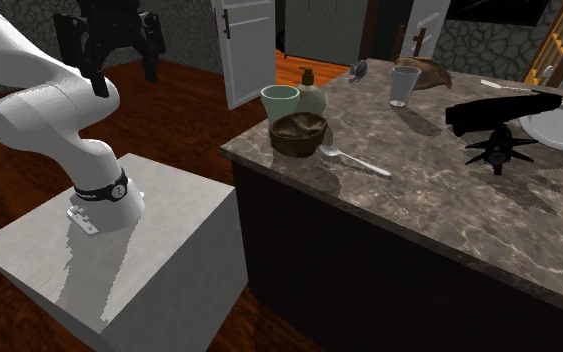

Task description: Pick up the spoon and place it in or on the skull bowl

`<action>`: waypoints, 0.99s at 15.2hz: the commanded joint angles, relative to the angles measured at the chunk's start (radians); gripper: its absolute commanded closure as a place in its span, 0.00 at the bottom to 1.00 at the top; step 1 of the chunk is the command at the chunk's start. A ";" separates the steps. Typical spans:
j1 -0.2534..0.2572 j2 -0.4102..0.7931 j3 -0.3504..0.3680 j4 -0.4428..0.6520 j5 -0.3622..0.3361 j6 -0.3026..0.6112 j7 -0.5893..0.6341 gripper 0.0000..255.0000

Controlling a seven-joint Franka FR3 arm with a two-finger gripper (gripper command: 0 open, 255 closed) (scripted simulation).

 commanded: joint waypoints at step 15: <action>0.052 0.409 0.144 0.088 0.167 0.306 0.227 0.00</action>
